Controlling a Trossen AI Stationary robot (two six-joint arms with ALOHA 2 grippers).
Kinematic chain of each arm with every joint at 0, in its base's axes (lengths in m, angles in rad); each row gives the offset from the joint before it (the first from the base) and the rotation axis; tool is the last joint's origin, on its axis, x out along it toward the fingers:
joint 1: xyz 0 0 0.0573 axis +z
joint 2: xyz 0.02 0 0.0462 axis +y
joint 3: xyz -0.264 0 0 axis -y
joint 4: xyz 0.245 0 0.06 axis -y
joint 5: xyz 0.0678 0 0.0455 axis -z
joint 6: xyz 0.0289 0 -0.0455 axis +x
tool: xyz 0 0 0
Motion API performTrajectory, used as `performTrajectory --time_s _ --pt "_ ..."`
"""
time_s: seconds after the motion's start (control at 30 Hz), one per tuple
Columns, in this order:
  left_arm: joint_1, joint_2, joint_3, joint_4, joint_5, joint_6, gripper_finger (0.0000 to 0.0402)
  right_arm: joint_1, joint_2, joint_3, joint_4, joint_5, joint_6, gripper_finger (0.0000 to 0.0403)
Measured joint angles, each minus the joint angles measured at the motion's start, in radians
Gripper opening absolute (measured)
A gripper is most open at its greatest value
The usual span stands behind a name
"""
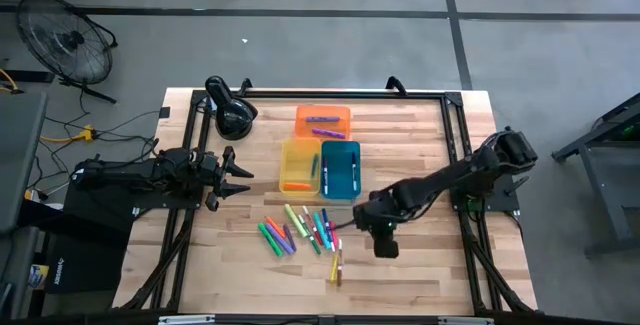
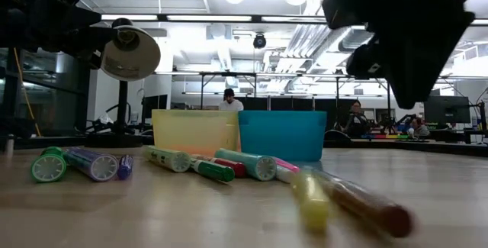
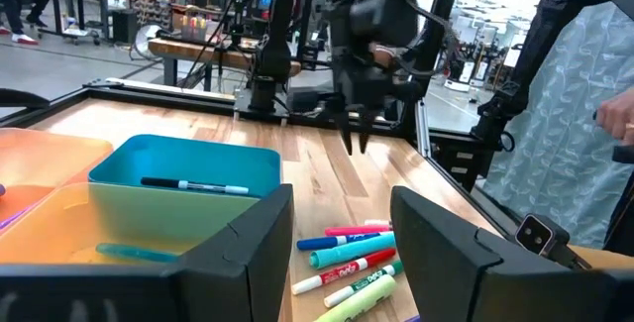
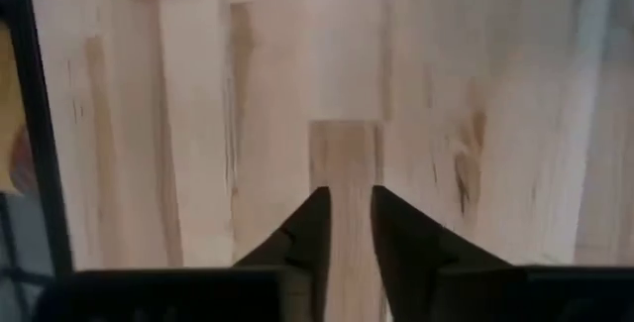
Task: Pick & Place Markers
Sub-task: Put the brown marker pen into the blue bin
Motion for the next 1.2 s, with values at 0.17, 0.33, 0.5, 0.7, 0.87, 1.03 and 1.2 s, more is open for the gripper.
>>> performTrajectory --time_s 0.17,0.33,0.5,0.7,0.87,1.03,1.2 --pt "0.0 0.0 0.0 0.0 0.0 0.0 0.017 0.033 0.056 0.057 0.01 0.028 -0.262 0.0112" --pt "0.0 0.0 0.0 0.0 0.0 0.0 0.017 0.053 0.106 0.097 0.055 0.021 -0.566 0.0123" --pt "0.0 0.0 0.0 0.0 0.0 0.0 0.017 0.052 0.152 0.125 0.098 0.022 -0.76 0.0124" --pt "0.0 0.0 0.0 0.0 0.0 0.0 0.017 0.049 0.214 0.176 0.119 0.035 -0.979 0.0124" --pt "0.0 0.0 0.0 0.0 0.0 0.0 0.017 0.049 0.262 0.208 0.136 0.04 -1.092 0.0124" --pt "0.0 0.0 0.0 0.0 0.0 0.0 0.017 0.049 0.29 0.225 0.149 0.064 -1.213 0.0124" --pt "0.0 0.0 0.0 0.0 0.0 0.0 0.017 0.049 0.312 0.242 0.162 0.068 -1.279 0.0124"
